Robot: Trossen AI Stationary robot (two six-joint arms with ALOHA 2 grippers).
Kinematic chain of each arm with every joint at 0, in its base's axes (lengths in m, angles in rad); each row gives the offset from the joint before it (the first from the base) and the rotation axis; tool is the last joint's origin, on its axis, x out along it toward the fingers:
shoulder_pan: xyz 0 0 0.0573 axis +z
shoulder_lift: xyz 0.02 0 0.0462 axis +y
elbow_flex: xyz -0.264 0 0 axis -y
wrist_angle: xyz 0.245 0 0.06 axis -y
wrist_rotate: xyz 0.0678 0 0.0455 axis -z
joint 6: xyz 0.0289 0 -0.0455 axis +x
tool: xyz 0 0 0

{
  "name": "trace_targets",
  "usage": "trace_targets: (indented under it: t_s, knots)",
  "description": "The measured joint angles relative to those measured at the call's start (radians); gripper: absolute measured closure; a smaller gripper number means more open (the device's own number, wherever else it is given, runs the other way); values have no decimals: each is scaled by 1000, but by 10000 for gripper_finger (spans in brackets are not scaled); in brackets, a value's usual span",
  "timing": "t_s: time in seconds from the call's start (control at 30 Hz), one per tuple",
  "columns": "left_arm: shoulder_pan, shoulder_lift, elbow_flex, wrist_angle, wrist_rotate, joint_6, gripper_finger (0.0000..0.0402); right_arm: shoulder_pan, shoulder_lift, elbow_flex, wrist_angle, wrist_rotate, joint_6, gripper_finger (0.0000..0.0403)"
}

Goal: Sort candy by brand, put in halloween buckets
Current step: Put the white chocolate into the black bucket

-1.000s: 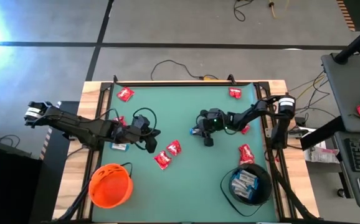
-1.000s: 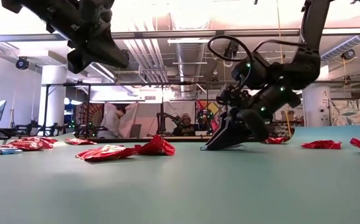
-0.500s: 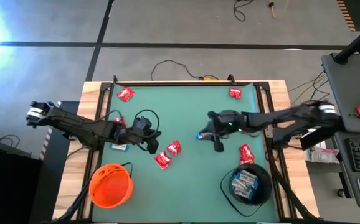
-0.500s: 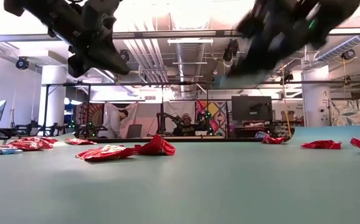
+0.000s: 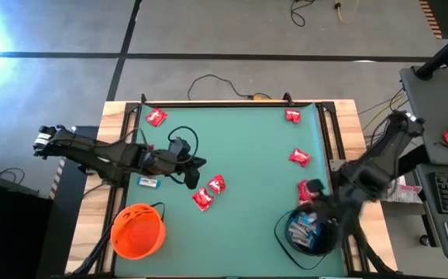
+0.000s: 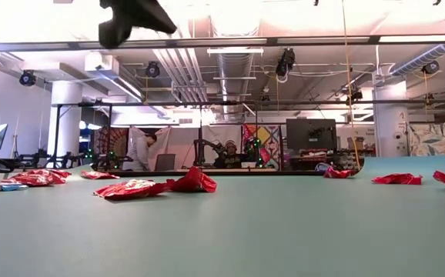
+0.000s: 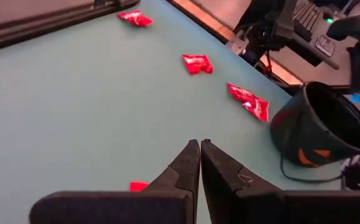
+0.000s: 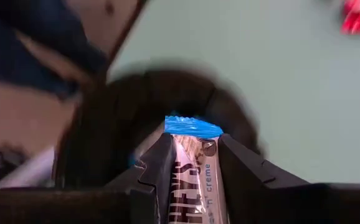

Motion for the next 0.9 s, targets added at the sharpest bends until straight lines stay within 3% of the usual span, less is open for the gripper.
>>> trace_targets:
  t_s: [0.17, 0.47, 0.73, 0.9]
  knots:
    - [-23, 29, 156, -204, 7, -40, 402, 150, 61, -31, -72, 18, 113, 300]
    - [-24, 128, 363, -482, 5, -108, 400, 158, 241, -109, -23, 62, 211, 292]
    - [-40, 205, 400, -937, 318, -359, 340, 158, 322, -65, -22, 104, 268, 246]
    - [-33, 253, 390, -1130, 372, -333, 284, 165, 291, 9, -37, 165, 317, 202]
